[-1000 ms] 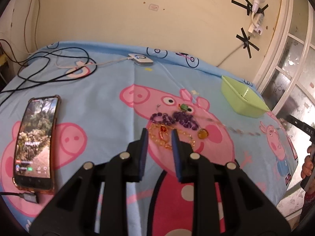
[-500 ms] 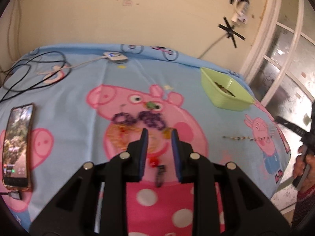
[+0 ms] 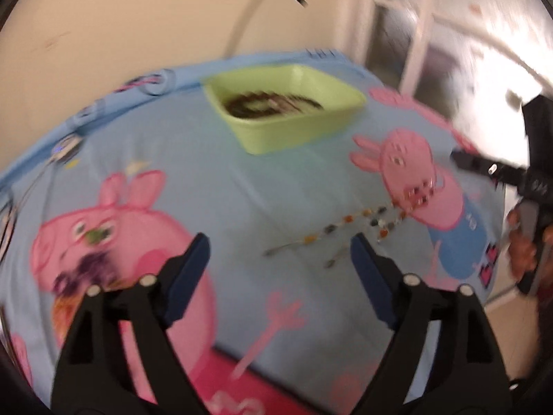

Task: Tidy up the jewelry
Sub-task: 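Lift the bead strand with the right gripper toward the green tray, then lower the bead strand into the green tray and open the right gripper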

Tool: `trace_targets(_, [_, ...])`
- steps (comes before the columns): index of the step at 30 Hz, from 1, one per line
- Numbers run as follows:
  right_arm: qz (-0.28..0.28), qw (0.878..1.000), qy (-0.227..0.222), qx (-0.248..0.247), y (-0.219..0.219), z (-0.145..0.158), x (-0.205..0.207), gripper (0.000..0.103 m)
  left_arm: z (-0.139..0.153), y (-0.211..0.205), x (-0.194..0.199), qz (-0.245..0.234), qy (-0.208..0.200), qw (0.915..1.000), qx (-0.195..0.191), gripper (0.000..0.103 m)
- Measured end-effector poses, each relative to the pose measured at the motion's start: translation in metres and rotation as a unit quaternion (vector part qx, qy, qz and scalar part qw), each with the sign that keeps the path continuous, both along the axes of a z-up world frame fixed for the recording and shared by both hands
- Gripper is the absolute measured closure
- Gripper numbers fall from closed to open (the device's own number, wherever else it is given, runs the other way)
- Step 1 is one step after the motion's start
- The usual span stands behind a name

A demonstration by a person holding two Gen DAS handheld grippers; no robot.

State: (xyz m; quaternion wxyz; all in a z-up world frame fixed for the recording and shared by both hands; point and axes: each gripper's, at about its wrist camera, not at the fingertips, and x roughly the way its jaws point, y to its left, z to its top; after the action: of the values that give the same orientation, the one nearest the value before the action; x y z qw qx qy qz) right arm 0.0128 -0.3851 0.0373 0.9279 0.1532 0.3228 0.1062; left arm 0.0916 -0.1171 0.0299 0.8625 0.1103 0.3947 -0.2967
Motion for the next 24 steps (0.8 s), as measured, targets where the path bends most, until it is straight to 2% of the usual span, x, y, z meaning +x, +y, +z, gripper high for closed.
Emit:
trace_targets(4, [0.049,0.995,0.038,-0.083,0.008,-0.014,-0.001,0.048,-0.013,-0.033,-0.003,-0.058,0.007,0.9978,0.031,0.019])
trace_targets(7, [0.090,0.982,0.049,-0.157,0.033,-0.026,0.009,0.048,-0.022,-0.056,0.000,-0.080,0.016,0.9954,0.051,0.016])
trace_targets(9, [0.107,0.975,0.044,-0.192,0.053,-0.033,0.019,0.047,-0.023,-0.064,0.007,-0.075,0.017,0.9957,0.051,0.026])
trace_targets(10, [0.116,0.971,0.046,-0.202,0.060,-0.035,0.023,0.048,-0.022,-0.066,0.008,-0.072,0.013,0.9961,0.050,0.039])
trace_targets(11, [0.125,0.969,0.047,-0.207,0.068,-0.034,0.026,0.053,-0.021,-0.067,0.010,-0.067,0.008,0.9965,0.050,0.058])
trace_targets(12, [0.137,0.969,0.047,-0.200,0.073,-0.033,0.028,0.079,-0.018,-0.065,0.012,-0.062,0.011,0.9971,0.044,0.071])
trace_targets(13, [0.150,0.970,0.049,-0.186,0.078,-0.032,0.030,0.103,-0.016,-0.064,0.014,-0.057,0.022,0.9974,0.038,0.094])
trace_targets(14, [0.154,0.971,0.048,-0.175,0.083,-0.033,0.031,0.103,-0.015,-0.057,0.016,-0.057,0.049,0.9971,0.014,0.094])
trace_targets(16, [0.165,0.972,0.050,-0.160,0.091,-0.034,0.030,0.103,-0.013,-0.046,0.013,-0.053,0.069,0.9960,-0.018,0.094])
trace_targets(19, [0.190,0.977,0.060,-0.074,0.094,-0.030,0.029,0.103,-0.003,-0.019,0.009,-0.047,0.109,0.9885,-0.094,0.094])
trace_targets(24, [0.199,0.978,0.034,0.053,0.087,0.004,0.043,0.103,0.044,0.007,0.022,-0.038,0.103,0.9787,-0.174,0.094])
